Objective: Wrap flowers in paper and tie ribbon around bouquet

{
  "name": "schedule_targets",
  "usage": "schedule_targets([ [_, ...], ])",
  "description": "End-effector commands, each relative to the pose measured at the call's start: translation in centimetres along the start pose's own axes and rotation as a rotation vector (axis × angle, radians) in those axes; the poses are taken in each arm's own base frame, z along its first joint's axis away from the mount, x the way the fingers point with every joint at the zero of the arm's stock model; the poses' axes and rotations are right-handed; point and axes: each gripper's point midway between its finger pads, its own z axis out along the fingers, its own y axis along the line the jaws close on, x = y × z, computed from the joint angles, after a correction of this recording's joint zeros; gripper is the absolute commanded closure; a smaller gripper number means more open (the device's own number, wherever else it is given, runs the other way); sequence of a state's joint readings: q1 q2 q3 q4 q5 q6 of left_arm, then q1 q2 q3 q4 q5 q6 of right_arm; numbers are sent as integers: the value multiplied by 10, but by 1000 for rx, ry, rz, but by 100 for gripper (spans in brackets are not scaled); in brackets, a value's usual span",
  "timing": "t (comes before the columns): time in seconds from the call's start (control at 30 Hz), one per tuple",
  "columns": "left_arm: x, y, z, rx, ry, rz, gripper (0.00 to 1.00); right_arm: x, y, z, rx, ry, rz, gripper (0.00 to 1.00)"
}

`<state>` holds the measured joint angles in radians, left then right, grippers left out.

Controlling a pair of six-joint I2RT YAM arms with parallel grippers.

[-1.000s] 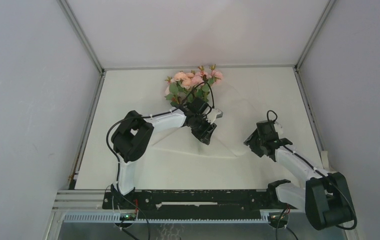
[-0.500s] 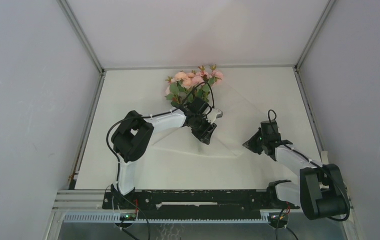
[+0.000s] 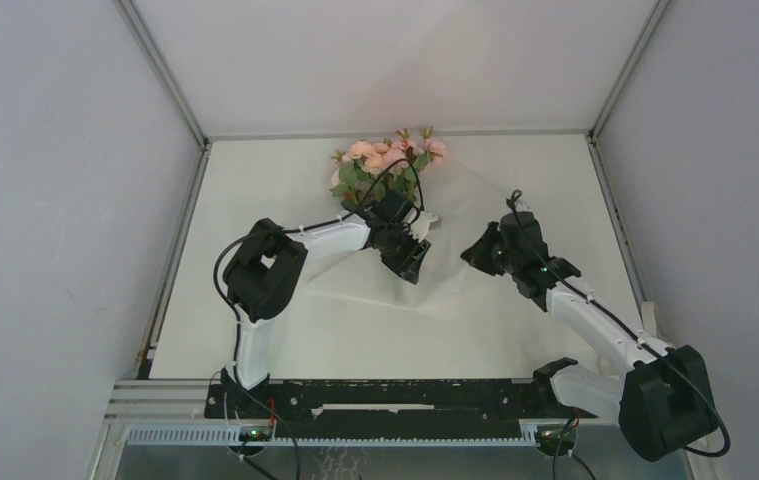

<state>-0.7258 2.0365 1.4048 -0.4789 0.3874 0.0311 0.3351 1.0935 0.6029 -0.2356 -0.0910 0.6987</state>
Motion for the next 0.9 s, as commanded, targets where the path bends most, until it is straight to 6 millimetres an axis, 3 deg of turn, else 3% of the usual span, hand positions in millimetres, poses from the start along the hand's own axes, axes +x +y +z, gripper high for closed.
schedule_targets([
  [0.0,-1,19,9,-37,9,-36,52,-21,51,-7,-94,-50,-120,100],
  [0.23,-1,28,13,15,-8,-131,52,-23,112,-4,-244,-60,-158,100],
  [0.5,-9,35,5,164,-101,-291,52,-7,159,16,-394,-48,-208,100],
  [0.6,-9,41,6,207,-111,-374,53,3,169,32,-422,-31,-237,100],
  [0.7,-3,46,10,236,-105,-431,53,12,165,47,-397,8,-255,85],
  [0.8,2,55,12,209,-101,-443,53,16,150,55,-352,40,-281,59],
  [0.87,4,58,13,194,-100,-439,53,18,139,55,-326,60,-313,51],
])
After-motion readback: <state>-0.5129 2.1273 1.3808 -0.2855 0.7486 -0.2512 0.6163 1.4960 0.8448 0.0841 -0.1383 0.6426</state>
